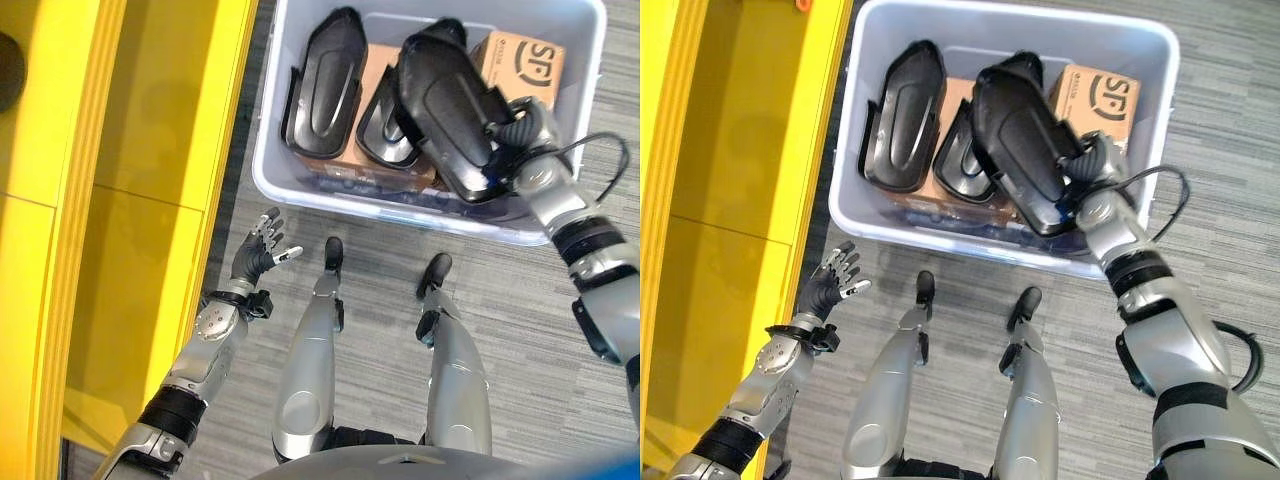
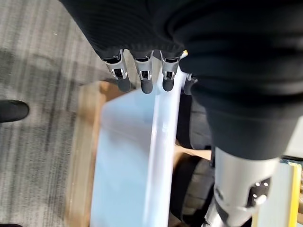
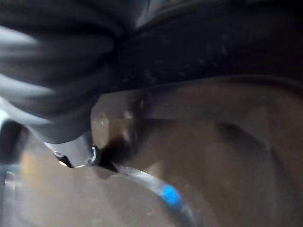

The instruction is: Move parts from the plastic box to the shelf.

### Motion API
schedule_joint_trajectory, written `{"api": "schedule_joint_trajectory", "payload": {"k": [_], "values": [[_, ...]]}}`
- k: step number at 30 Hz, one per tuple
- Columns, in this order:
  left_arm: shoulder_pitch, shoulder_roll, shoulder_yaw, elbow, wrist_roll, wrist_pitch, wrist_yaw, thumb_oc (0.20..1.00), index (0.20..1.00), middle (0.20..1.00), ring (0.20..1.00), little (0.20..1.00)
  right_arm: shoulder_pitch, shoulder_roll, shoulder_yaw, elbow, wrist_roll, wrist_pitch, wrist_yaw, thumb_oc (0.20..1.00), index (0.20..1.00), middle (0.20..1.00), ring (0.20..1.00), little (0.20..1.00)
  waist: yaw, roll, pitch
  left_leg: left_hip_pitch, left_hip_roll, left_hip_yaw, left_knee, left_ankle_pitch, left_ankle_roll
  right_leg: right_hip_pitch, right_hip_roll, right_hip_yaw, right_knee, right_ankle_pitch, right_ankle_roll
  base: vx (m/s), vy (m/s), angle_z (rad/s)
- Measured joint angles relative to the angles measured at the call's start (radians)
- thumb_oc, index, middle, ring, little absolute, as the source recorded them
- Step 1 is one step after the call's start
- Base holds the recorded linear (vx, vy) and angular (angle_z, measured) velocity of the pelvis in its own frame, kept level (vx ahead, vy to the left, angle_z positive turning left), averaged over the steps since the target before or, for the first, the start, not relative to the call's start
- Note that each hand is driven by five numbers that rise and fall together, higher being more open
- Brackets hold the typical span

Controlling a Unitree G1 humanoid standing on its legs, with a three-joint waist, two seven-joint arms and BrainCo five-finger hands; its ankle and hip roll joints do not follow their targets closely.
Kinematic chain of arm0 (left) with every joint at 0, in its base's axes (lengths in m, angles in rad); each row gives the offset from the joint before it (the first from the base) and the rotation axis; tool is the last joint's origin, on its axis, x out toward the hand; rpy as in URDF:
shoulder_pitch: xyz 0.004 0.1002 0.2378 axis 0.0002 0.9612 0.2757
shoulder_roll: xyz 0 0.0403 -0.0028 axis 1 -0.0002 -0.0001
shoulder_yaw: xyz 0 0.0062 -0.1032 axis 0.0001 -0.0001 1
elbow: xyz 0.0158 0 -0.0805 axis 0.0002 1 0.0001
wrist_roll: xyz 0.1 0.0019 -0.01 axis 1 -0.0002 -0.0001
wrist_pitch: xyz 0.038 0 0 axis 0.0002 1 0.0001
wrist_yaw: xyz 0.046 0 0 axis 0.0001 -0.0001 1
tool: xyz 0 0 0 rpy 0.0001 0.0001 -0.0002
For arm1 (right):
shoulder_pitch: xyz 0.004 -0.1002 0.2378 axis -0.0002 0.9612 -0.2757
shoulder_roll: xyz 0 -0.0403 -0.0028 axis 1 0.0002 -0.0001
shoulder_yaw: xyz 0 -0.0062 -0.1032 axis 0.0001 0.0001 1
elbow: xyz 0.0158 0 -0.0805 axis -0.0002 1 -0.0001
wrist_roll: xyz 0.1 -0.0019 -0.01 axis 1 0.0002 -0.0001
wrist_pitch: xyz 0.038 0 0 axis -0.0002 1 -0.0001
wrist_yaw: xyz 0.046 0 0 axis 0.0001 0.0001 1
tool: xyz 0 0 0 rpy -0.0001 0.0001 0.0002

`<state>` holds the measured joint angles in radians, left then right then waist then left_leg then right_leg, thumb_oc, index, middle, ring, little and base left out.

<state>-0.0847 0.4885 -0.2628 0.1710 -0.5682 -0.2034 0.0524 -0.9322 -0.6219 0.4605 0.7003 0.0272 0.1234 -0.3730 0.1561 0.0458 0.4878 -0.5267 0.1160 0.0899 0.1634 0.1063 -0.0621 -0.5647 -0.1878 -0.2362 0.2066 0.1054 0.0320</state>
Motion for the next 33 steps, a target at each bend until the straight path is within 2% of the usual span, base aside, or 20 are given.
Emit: {"api": "schedule_joint_trajectory", "payload": {"k": [3, 5, 6, 15, 20, 23, 28, 31, 33], "values": [[0.021, -0.006, 0.03, 0.0, 0.0, 0.0, 0.005, 1.0, 1.0, 1.0, 1.0, 1.0, 0.1, 0.03, -0.056, -0.13, 0.007, -0.024, -0.021, 0.2, 0.2, 0.2, 0.2, 0.2, -0.008, -0.005, 0.004, 0.077, 0.001, 0.018, -0.034, 0.001, -0.001, 0.059, 0.006, 0.017, -0.026, 0.008, 0.002, 0.02, 0.038, -0.19], [0.041, -0.008, 0.052, 0.002, 0.0, 0.0, 0.022, 1.0, 1.0, 1.0, 1.0, 1.0, 0.161, 0.067, -0.083, -0.201, 0.022, -0.068, -0.037, 0.2, 0.2, 0.2, 0.2, 0.2, -0.025, -0.006, 0.006, 0.166, 0.003, 0.044, -0.073, -0.002, 0.001, 0.135, 0.013, 0.028, -0.066, 0.014, 0.008, 0.02, 0.059, -0.25], [0.042, -0.01, 0.059, 0.006, 0.0, 0.0, 0.022, 1.0, 1.0, 1.0, 1.0, 1.0, 0.161, 0.072, -0.102, -0.211, 0.029, -0.07, -0.047, 0.2, 0.2, 0.2, 0.2, 0.2, -0.034, -0.004, 0.008, 0.196, 0.002, 0.045, -0.096, 0.006, 0.001, 0.16, 0.015, 0.028, -0.077, 0.016, 0.01, 0.09, 0.056, -0.12], [0.121, -0.058, 0.099, 0.068, -0.002, -0.002, 0.022, 1.0, 1.0, 1.0, 1.0, 1.0, 0.177, 0.091, -0.164, -0.299, 0.048, -0.064, -0.017, 0.2, 0.2, 0.2, 0.2, 0.2, -0.026, 0.032, 0.019, 0.413, 0.003, 0.056, -0.164, -0.001, -0.002, 0.377, 0.026, 0.022, -0.149, 0.017, 0.017, 0.08, 0.062, -0.01], [0.154, -0.104, 0.116, 0.088, -0.009, -0.011, 0.035, 1.0, 1.0, 1.0, 1.0, 1.0, 0.207, 0.108, -0.173, -0.357, 0.08, -0.063, 0.017, 0.2, 0.2, 0.2, 0.2, 0.2, -0.024, 0.044, 0.014, 0.461, 0.004, 0.049, -0.179, -0.006, -0.005, 0.442, 0.025, 0.007, -0.183, 0.021, 0.022, 0.08, 0.06, 0.07], [0.18, -0.111, 0.117, 0.091, -0.007, -0.018, 0.036, 1.0, 1.0, 1.0, 1.0, 1.0, 0.228, 0.114, -0.174, -0.361, 0.152, -0.063, 0.033, 0.2, 0.2, 0.2, 0.2, 0.2, -0.004, 0.045, 0.014, 0.477, 0.001, 0.042, -0.181, -0.008, -0.008, 0.466, 0.023, 0.001, -0.195, 0.021, 0.023, 0.07, 0.108, 0.06], [0.217, -0.149, 0.145, 0.104, -0.008, -0.042, 0.042, 1.0, 1.0, 1.0, 1.0, 1.0, 0.3, 0.209, -0.17, -0.403, 0.321, -0.059, 0.108, 0.2, 0.2, 0.2, 0.2, 0.2, 0.002, 0.052, 0.003, 0.509, -0.008, 0.033, -0.183, -0.016, -0.001, 0.515, 0.008, -0.024, -0.2, 0.017, 0.032, 0.07, 0.16, 0.14], [0.229, -0.152, 0.163, 0.106, -0.007, -0.054, 0.043, 1.0, 1.0, 1.0, 1.0, 1.0, 0.352, 0.27, -0.133, -0.473, 0.351, -0.05, 0.146, 0.2, 0.2, 0.2, 0.2, 0.2, 0.026, 0.046, -0.042, 0.511, -0.025, 0.031, -0.18, -0.025, 0.009, 0.525, -0.01, -0.026, -0.204, 0.017, 0.038, 0.07, 0.289, 0.09], [0.235, -0.159, 0.185, 0.107, 0.002, -0.059, 0.053, 1.0, 1.0, 1.0, 1.0, 1.0, 0.384, 0.309, -0.086, -0.538, 0.385, -0.03, 0.157, 0.2, 0.2, 0.2, 0.2, 0.2, 0.026, 0.033, -0.066, 0.532, -0.043, 0.029, -0.178, -0.041, 0.02, 0.557, -0.029, -0.032, -0.207, 0.011, 0.052, 0.05, 0.275, 0.11]]}}
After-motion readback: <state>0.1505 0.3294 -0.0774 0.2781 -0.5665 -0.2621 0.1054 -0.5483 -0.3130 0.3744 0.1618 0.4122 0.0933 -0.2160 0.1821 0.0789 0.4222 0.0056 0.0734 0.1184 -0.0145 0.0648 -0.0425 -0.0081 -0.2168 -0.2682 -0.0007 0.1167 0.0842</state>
